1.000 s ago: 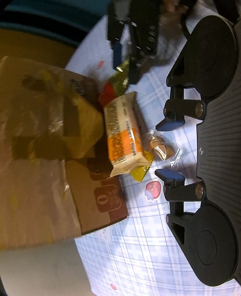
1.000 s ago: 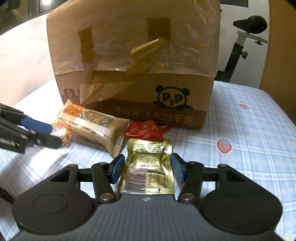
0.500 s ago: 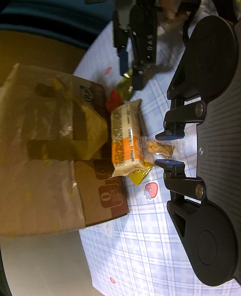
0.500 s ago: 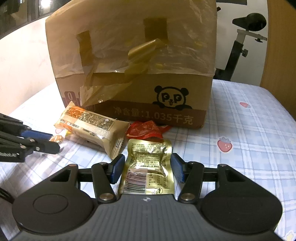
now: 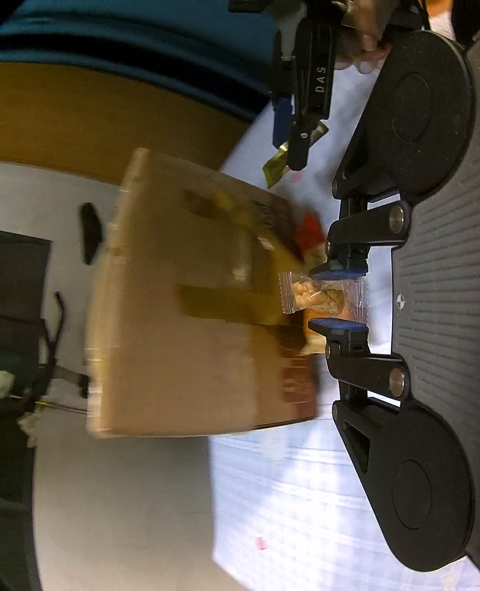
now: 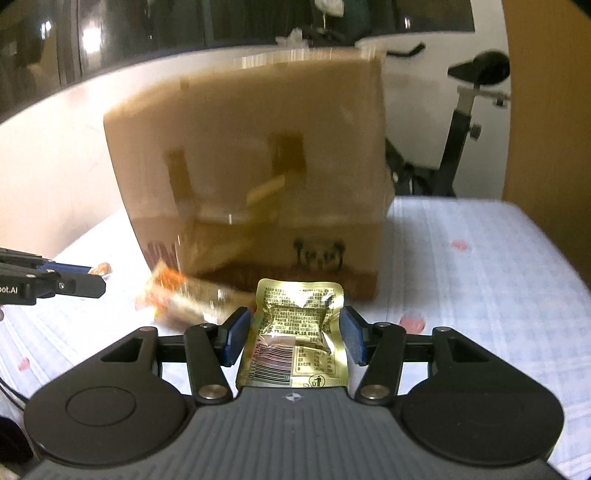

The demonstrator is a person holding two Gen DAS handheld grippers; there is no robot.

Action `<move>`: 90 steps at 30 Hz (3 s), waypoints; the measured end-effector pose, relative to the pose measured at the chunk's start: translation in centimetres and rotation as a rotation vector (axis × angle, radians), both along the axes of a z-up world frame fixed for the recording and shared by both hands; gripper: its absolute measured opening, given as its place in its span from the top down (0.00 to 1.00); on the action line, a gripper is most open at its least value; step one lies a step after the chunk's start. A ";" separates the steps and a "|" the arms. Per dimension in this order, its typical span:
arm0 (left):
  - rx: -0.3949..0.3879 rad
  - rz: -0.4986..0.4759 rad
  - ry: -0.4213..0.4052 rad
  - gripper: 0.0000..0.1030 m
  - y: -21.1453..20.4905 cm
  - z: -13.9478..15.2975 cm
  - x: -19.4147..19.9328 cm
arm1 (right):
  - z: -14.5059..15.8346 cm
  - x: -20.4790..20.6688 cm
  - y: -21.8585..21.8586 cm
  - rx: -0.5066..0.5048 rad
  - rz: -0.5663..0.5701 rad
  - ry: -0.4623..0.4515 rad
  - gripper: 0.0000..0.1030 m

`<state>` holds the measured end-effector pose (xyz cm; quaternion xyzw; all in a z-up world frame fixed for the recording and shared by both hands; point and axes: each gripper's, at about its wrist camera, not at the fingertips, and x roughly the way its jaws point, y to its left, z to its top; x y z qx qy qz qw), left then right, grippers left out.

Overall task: Organize snacks
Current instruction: 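Lift both held items and carry them over the box, then open both grippers to drop the sachet and packet into the box, then move both grippers back to the remaining snacks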

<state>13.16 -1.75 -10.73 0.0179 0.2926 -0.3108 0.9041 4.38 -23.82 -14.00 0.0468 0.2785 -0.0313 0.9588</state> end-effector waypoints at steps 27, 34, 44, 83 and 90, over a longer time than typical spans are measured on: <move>-0.010 0.090 -0.203 0.78 -5.5 11.7 11.8 | 15.2 14.9 0.7 -0.130 0.125 -0.266 0.46; 0.037 0.084 -0.187 0.75 -5.2 10.3 12.0 | 13.2 16.6 -0.1 -0.130 0.084 -0.181 0.44; 0.067 0.108 -0.228 0.50 -3.3 10.5 10.3 | 12.4 14.1 -0.5 -0.145 0.081 -0.188 0.37; 0.107 0.098 0.060 0.40 -2.0 -1.1 3.8 | 1.0 3.6 -1.2 -0.026 0.024 -0.072 0.37; 0.140 0.137 0.087 0.40 -3.7 -3.2 7.1 | -2.1 3.3 -1.6 0.018 -0.014 0.000 0.37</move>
